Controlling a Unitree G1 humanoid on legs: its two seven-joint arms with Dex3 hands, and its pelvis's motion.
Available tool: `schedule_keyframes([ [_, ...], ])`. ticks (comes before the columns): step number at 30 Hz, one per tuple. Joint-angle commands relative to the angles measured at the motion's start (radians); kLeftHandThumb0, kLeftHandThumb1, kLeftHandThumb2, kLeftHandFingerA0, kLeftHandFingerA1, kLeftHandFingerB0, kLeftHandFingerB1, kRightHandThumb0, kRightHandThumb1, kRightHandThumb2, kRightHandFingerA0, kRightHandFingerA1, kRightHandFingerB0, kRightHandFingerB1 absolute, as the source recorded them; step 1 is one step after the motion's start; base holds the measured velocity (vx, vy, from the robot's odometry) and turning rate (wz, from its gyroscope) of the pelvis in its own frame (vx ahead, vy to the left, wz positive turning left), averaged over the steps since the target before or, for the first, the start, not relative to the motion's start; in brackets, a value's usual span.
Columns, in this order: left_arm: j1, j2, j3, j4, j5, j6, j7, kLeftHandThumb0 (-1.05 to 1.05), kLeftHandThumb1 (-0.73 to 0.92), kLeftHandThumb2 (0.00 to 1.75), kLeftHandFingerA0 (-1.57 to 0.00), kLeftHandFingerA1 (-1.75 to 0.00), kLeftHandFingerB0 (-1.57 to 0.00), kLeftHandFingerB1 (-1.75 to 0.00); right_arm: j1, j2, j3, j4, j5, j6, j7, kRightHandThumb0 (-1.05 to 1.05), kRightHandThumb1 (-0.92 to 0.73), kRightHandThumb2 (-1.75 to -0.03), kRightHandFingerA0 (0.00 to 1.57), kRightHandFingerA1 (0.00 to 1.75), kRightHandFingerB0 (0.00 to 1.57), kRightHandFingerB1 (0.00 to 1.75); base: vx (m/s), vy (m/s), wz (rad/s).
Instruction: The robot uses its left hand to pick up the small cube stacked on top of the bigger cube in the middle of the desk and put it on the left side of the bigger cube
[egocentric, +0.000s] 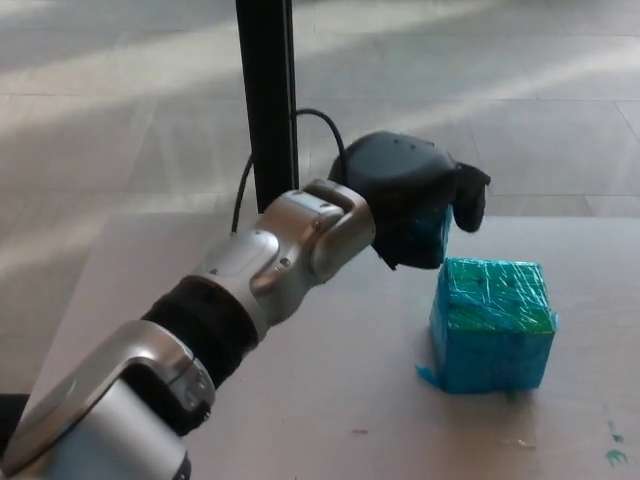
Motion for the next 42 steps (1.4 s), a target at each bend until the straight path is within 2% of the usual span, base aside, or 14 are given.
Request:
schedule_keyframes([
  [1,-0.054,0.032,0.054,-0.021,-0.002,-0.010,-0.026,-0.17,0.63,0.62,-0.73,-1.07,-0.75,-0.79,-0.001,-0.008,-0.003,-0.003,-0.004,-0.001,-0.027,-0.63,-0.45,-0.88,0.94,0.95,0.70,0.77,0.00,0.000,0.00],
  [4,-0.069,0.042,0.099,-0.038,-0.031,-0.006,-0.064,-0.18,0.62,0.64,-0.82,-1.29,-0.79,-0.82,0.003,-0.007,-0.005,-0.003,-0.002,-0.003,-0.026,-0.62,-0.46,-0.87,0.92,0.95,0.70,0.77,0.00,0.000,0.00],
  [5,-0.069,0.044,0.109,-0.045,-0.027,-0.004,-0.050,-0.10,0.61,0.64,-0.80,-1.59,-0.75,-1.15,0.004,-0.006,-0.006,-0.005,0.000,0.000,-0.028,-0.62,-0.45,-0.87,0.93,0.95,0.70,0.78,0.00,0.000,0.00],
  [9,-0.052,0.064,0.133,-0.047,-0.019,-0.035,-0.036,-0.08,0.59,0.71,-0.80,-1.65,-0.75,-1.31,0.001,-0.006,-0.006,0.000,-0.002,0.005,-0.035,-0.63,-0.46,-0.85,0.96,0.95,0.73,0.77,0.00,0.000,0.00],
  [11,-0.045,0.090,0.127,-0.055,-0.009,-0.043,-0.064,-0.20,0.61,0.60,-0.84,-1.26,-0.79,-0.83,0.004,-0.007,-0.007,-0.003,0.000,-0.005,-0.029,-0.64,-0.45,-0.88,0.94,0.95,0.72,0.78,0.00,0.000,0.00],
  [12,-0.037,0.100,0.124,-0.061,-0.005,-0.047,-0.070,-0.19,0.61,0.61,-0.83,-1.35,-0.82,-0.91,0.006,-0.008,-0.007,-0.003,0.000,-0.006,-0.030,-0.63,-0.45,-0.87,0.95,0.96,0.71,0.78,0.00,0.000,0.00],
  [13,-0.015,0.137,0.116,-0.074,0.001,-0.070,-0.086,-0.20,0.60,0.61,-0.89,-0.99,-0.84,-0.75,0.006,-0.009,-0.002,-0.003,-0.006,-0.001,-0.032,-0.63,-0.46,-0.85,0.92,0.95,0.70,0.77,0.00,0.000,0.00],
  [15,-0.007,0.152,0.112,-0.083,0.003,-0.077,-0.092,-0.20,0.60,0.61,-0.89,-0.99,-0.84,-0.75,0.005,-0.010,0.000,-0.004,-0.008,0.002,-0.033,-0.63,-0.46,-0.85,0.92,0.95,0.70,0.77,0.00,0.000,0.00],
  [17,0.018,0.188,0.099,-0.096,0.015,-0.073,-0.124,-0.13,0.62,0.79,-0.87,-1.38,-0.88,-1.12,0.006,-0.013,0.001,-0.006,-0.010,-0.007,-0.034,-0.63,-0.47,-0.85,0.92,0.94,0.71,0.77,0.00,0.000,0.00],
  [18,0.036,0.204,0.096,-0.110,0.019,-0.062,-0.137,-0.14,0.59,0.70,-0.85,-1.19,-0.86,-0.89,0.006,-0.013,0.000,-0.006,-0.009,-0.006,-0.032,-0.63,-0.47,-0.85,0.94,0.94,0.71,0.77,0.00,0.000,0.00],
  [21,0.132,0.269,0.099,-0.170,0.014,-0.061,-0.170,-0.15,0.63,0.70,-0.81,-1.62,-0.77,-1.36,0.004,-0.013,-0.012,-0.006,0.006,0.005,-0.021,-0.64,-0.45,-0.83,0.93,0.94,0.71,0.77,0.00,0.000,0.00],
  [29,0.311,0.308,0.107,-0.239,-0.001,-0.080,-0.164,-0.18,0.66,0.71,-0.88,-1.23,-0.85,-0.91,0.006,-0.021,-0.009,-0.006,-0.002,-0.005,-0.021,-0.66,-0.45,-0.83,0.91,0.97,0.67,0.79,0.00,0.000,0.00],
  [39,0.463,0.222,0.074,-0.280,0.041,-0.038,-0.143,-0.18,0.70,0.77,-0.83,-1.32,-0.82,-1.01,-0.004,-0.018,-0.016,-0.010,0.008,-0.002,-0.012,-0.67,-0.45,-0.79,0.89,0.94,0.69,0.79,0.00,0.000,0.00],
  [42,0.484,0.198,0.047,-0.278,0.070,-0.012,-0.136,-0.15,0.70,0.85,-0.84,-1.62,-0.77,-1.34,-0.002,-0.020,-0.014,-0.011,0.004,-0.008,-0.014,-0.66,-0.46,-0.80,0.90,0.94,0.69,0.78,0.00,0.000,0.00],
])
